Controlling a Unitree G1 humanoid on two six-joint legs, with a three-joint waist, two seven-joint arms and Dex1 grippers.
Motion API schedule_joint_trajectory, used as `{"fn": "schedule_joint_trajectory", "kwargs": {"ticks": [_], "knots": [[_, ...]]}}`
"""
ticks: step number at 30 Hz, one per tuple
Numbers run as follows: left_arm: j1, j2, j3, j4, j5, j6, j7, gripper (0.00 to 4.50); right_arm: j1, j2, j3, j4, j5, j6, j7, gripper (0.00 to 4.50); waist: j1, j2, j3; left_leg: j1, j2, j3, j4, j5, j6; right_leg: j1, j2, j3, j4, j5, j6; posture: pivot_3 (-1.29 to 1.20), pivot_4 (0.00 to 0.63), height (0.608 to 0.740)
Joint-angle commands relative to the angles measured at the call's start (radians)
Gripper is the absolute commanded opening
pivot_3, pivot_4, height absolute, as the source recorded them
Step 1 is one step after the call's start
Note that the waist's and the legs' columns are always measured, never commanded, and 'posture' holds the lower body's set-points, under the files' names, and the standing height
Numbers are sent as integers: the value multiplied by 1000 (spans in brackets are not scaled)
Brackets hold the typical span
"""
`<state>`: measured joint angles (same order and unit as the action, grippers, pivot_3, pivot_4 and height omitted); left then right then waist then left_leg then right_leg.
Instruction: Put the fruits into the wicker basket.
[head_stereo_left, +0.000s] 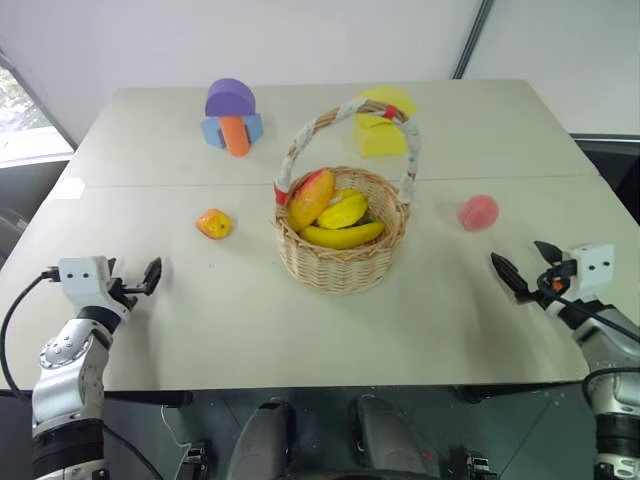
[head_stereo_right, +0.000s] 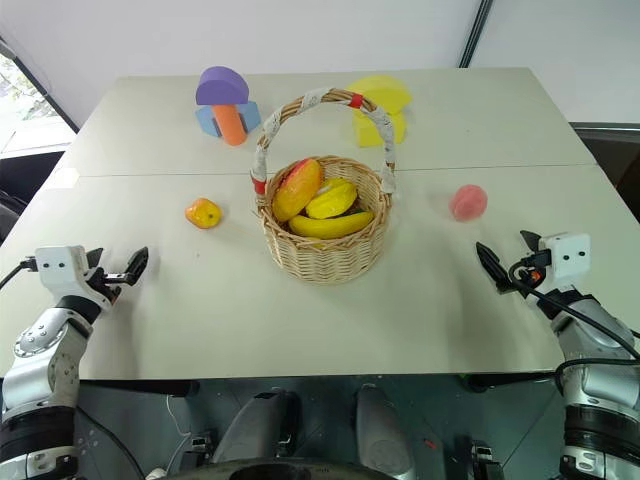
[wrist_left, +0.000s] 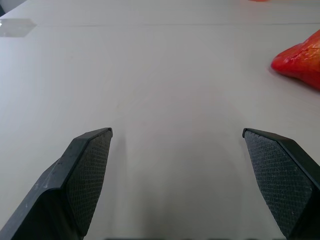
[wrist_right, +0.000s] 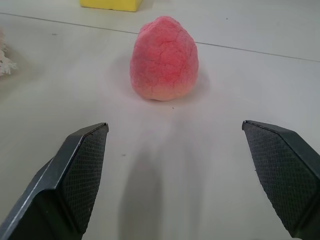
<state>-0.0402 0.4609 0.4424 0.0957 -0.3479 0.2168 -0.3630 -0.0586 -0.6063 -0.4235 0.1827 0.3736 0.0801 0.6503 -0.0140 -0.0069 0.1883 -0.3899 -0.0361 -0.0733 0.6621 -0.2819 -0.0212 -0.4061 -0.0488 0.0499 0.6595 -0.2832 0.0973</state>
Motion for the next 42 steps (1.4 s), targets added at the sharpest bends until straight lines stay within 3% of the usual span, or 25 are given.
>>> {"fn": "schedule_joint_trajectory", "kwargs": {"ticks": [1, 12, 25, 33, 42], "knots": [[10, 10, 7, -42, -1, 8, 6, 4500, -13, 0, -5, -5, 1, -28, 3, 4478, 0, 0, 0, 0, 0, 0, 0, 0, 0, 0, 0, 0, 0, 0, 0, 0, 150, 740], [-50, 15, 3, -88, -50, 59, -9, 4500, -23, -3, 8, -79, 8, -26, -7, 4478, -1, 0, 0, 0, 0, 0, 0, 0, 0, 0, 0, 0, 0, 0, 0, 0, 150, 740], [-259, 40, -133, -154, -65, 252, -22, 4500, -9, -76, -5, -418, 110, 131, 41, 4478, 2, 0, 0, -1, -1, 0, 0, 0, 0, 0, 0, 0, 0, 0, 0, 0, 150, 740], [-359, 88, -277, -126, 42, 331, -38, 4500, 24, -213, 28, -703, 291, 356, 135, 4478, 0, -1, 0, -1, 0, -1, 0, 0, 0, 0, 1, 0, 0, 0, 0, 0, 150, 740], [-462, 101, -368, -46, 131, 425, -28, 4500, -68, -233, 131, -868, 404, 461, 133, 4478, 0, -2, 1, -1, 0, -2, 1, 0, 0, 0, 1, -1, 0, 0, 0, 0, 150, 740]]}}
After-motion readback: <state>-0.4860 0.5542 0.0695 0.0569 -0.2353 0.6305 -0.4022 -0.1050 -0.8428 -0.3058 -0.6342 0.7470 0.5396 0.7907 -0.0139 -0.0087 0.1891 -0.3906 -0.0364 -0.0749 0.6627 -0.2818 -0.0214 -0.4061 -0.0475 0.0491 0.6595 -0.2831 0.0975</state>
